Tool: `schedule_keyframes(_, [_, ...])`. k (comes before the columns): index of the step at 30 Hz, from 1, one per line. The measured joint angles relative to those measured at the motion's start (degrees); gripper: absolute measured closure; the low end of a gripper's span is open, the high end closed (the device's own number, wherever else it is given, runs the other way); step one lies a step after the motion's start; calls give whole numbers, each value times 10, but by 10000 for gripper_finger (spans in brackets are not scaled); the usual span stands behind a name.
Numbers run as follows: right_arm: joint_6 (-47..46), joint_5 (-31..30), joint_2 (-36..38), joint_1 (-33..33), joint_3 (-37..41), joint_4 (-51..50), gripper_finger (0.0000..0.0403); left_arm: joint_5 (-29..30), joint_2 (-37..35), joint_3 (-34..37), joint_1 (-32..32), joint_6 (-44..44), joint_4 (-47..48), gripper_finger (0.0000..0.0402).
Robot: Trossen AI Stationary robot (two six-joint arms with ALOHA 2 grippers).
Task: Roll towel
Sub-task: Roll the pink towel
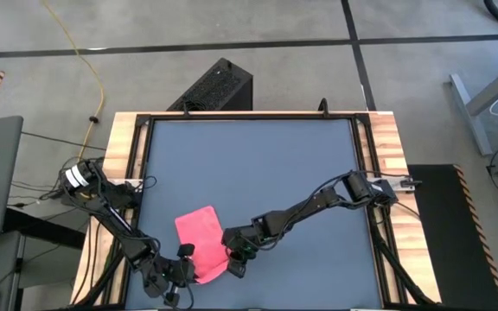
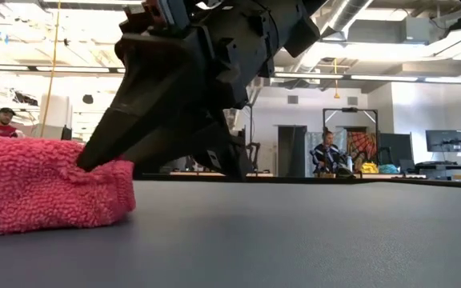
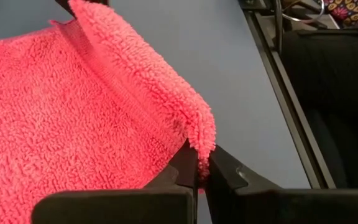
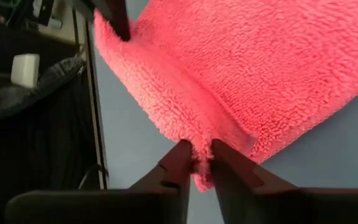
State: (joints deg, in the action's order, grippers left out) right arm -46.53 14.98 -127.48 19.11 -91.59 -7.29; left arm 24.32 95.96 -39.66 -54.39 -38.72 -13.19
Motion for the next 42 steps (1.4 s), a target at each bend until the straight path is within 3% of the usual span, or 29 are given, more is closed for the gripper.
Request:
schedule_keyframes(6, [16,91,0,-17,0,-2,266,2,0,0,-7,-1,8,401])
schedule_keyframes(11, [53,99,0,-45,0,-1,256,2,0,0,-17,-3,9,401])
schedule_keyframes(18, [177,-14,0,-92,0,85,263,3,-5,0,-30,-29,37,401])
schedule_keyframes(27, [263,-91,-23,-126,-1,138,275,39,-67,0,-49,-54,122,401])
schedule_keyframes(42, [316,-140,-84,-148,-26,140,309,68,-81,17,-76,-94,146,401])
